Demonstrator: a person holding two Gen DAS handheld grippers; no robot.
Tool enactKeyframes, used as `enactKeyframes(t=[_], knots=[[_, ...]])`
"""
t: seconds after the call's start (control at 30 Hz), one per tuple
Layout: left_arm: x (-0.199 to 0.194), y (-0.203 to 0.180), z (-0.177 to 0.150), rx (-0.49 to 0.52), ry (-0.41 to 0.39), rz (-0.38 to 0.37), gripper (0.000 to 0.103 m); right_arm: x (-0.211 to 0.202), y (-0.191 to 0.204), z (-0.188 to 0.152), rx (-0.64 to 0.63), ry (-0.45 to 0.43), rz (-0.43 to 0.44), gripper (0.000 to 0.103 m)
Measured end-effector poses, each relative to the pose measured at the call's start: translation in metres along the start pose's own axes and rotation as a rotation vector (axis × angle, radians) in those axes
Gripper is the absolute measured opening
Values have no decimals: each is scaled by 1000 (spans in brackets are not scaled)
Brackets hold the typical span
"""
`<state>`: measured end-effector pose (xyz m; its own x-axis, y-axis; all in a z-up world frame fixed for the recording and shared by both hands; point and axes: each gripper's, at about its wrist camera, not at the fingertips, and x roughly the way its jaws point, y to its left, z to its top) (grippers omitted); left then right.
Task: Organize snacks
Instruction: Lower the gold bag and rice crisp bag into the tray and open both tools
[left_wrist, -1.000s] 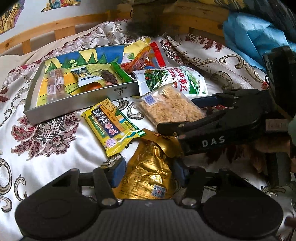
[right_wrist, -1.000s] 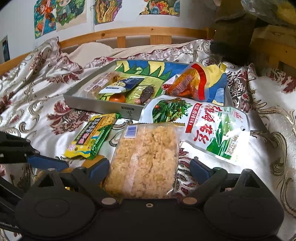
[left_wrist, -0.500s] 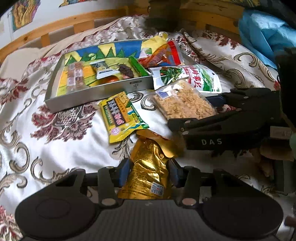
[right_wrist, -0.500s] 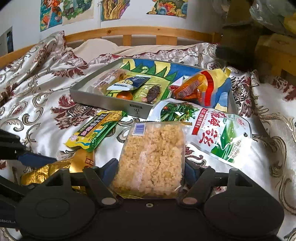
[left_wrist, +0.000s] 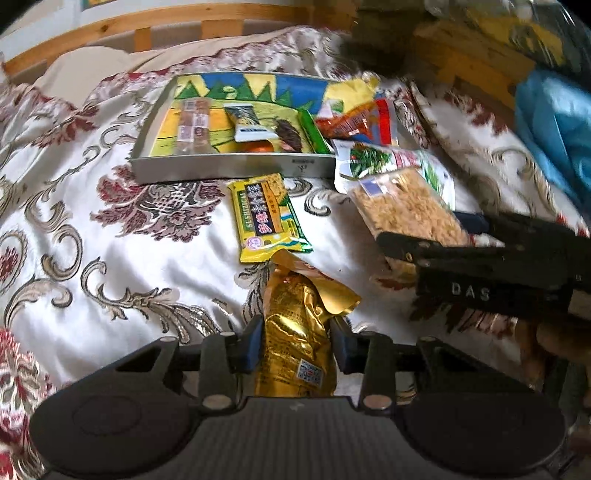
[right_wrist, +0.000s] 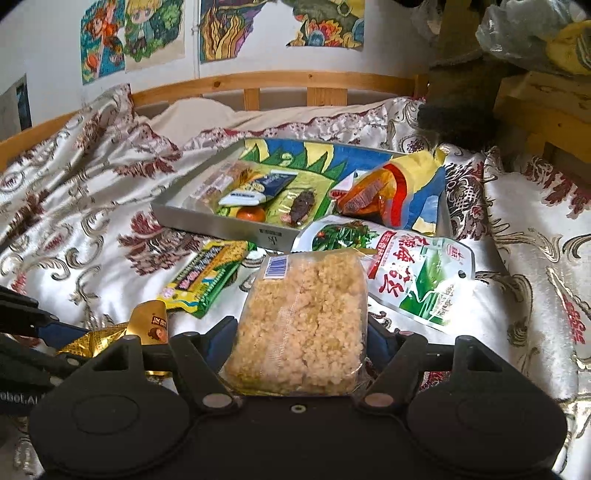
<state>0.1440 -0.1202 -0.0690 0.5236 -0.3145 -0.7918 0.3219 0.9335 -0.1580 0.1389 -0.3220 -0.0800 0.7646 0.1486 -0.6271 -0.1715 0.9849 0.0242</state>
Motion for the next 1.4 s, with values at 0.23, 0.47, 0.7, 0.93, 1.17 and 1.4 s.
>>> enactKeyframes(t=[0.23, 0.47, 0.7, 0.93, 1.17, 1.4], knots=[[-17, 1, 6, -71, -94, 7, 41, -16, -9, 5, 55, -57, 13, 73], [-25, 5, 29, -141, -195, -29, 42, -23, -15, 14, 91, -139, 31, 73], [-14, 20, 80, -206, -293, -25, 42, -11, -27, 36, 133, -222, 37, 73], [26, 50, 146, -264, -352, -88, 43, 35, -42, 79, 160, -263, 40, 73], [77, 84, 189, -301, -332, -70, 43, 119, -50, 133, 146, -201, 37, 73], [112, 98, 201, -268, -261, -50, 43, 164, -48, 147, 95, -107, 23, 72]])
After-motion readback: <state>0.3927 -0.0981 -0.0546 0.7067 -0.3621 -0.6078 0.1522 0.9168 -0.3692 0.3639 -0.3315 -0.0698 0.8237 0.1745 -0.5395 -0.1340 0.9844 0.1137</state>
